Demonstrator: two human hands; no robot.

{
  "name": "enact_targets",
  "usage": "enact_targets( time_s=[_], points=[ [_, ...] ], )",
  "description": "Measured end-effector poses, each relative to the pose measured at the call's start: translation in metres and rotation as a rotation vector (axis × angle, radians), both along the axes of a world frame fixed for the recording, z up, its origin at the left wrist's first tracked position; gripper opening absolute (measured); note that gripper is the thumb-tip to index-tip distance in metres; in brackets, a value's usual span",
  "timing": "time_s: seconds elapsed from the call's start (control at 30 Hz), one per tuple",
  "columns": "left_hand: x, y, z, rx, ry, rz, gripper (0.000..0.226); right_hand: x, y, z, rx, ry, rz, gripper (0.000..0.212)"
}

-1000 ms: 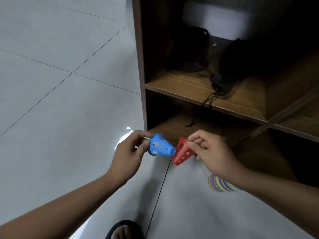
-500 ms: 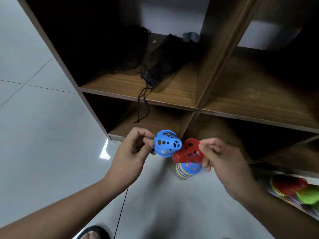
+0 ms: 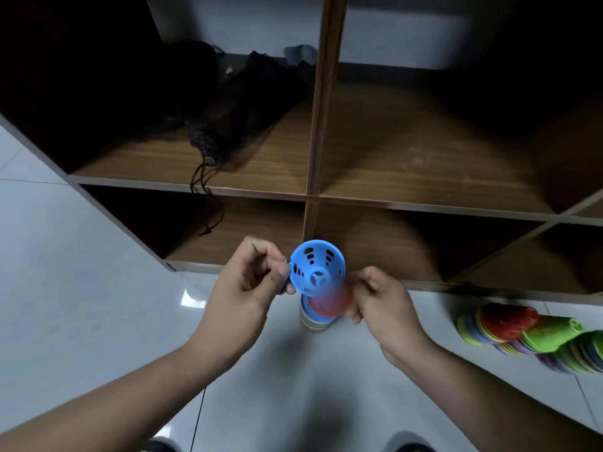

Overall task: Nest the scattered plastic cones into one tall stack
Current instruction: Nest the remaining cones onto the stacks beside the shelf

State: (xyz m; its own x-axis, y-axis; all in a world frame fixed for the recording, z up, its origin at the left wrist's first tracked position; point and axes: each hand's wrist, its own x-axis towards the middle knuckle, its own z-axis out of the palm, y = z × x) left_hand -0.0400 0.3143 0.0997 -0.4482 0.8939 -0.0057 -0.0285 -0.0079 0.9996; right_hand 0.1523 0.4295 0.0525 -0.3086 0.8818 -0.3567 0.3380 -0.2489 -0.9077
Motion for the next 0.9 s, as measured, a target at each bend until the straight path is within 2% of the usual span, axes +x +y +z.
enact_targets(
  time_s=[0.33,0.6,0.67,0.73,0.9],
  points=[
    [0.015,0.000,-0.027,-0.147,0.054,-0.018,0.012,-0.011,0.008,-0.011,0.301,-0.203,0.173,0.034],
    [0.013,0.002,-0.048,-0.362,0.324,0.008,0.018,-0.001,0.004,-0.035,0.196,-0.202,0.080,0.025],
    [0.015,0.006,-0.050,-0.400,0.247,0.000,0.016,0.005,0.002,-0.042,0.159,-0.183,0.073,0.020],
    [0.016,0.011,-0.055,-0.503,0.075,-0.046,0.020,0.010,-0.001,-0.046,0.090,-0.157,0.073,0.016],
    [0.016,0.024,-0.077,-0.770,-0.272,-0.201,0.051,0.013,-0.010,-0.046,-0.231,-0.045,0.091,0.022]
  ],
)
